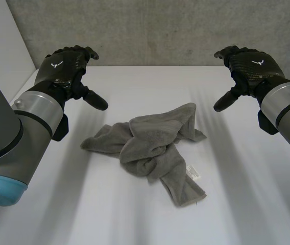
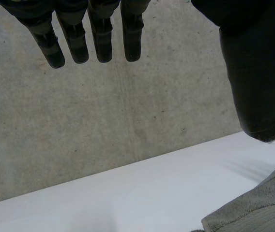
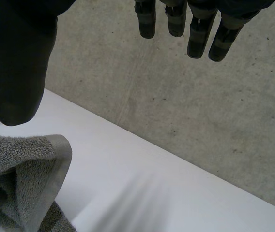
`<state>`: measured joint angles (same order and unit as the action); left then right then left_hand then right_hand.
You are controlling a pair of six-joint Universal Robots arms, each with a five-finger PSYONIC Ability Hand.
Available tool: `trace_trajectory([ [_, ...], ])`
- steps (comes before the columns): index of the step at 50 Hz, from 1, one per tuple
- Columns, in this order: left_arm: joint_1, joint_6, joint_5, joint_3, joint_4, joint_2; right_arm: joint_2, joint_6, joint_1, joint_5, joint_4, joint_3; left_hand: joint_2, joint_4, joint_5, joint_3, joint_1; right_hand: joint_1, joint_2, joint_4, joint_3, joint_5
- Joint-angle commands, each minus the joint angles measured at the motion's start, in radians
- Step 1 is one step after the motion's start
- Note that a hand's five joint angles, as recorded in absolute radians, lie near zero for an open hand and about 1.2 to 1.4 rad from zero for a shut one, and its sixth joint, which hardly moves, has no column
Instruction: Fold the towel.
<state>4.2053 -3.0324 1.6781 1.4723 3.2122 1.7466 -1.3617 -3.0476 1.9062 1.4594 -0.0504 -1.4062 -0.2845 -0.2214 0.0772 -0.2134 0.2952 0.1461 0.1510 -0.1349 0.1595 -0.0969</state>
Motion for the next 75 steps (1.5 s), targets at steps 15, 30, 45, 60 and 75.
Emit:
trace_trajectory([
  [15, -0.001, 0.001, 0.002, -0.001, 0.000, 0.002, -0.004, 0.003, -0.001, -0.005, 0.000, -0.001, 0.112, 0.047, -0.077, 0.039, -0.123, -0.146, -0.151, -0.040, 0.015, 0.097],
  [30, -0.001, 0.000, 0.002, -0.001, 0.000, 0.002, -0.004, 0.001, -0.001, -0.005, 0.000, 0.001, 0.115, 0.047, -0.077, 0.039, -0.126, -0.146, -0.151, -0.040, 0.015, 0.097],
  [45, -0.001, 0.001, 0.000, -0.003, 0.000, 0.005, -0.011, -0.003, -0.003, -0.059, 0.001, -0.005, 0.118, 0.047, -0.077, 0.039, -0.129, -0.146, -0.151, -0.040, 0.015, 0.097],
  [60, -0.001, 0.003, 0.000, -0.003, 0.000, 0.004, -0.019, 0.009, -0.001, -0.065, 0.003, 0.009, 0.118, 0.047, -0.077, 0.039, -0.129, -0.146, -0.151, -0.040, 0.015, 0.097],
  [75, -0.073, 0.230, 0.066, 0.036, -0.124, 0.126, 0.027, 0.577, 0.124, -0.266, 0.000, 0.096, 0.118, 0.047, -0.077, 0.039, -0.129, -0.138, -0.142, -0.040, 0.015, 0.097],
])
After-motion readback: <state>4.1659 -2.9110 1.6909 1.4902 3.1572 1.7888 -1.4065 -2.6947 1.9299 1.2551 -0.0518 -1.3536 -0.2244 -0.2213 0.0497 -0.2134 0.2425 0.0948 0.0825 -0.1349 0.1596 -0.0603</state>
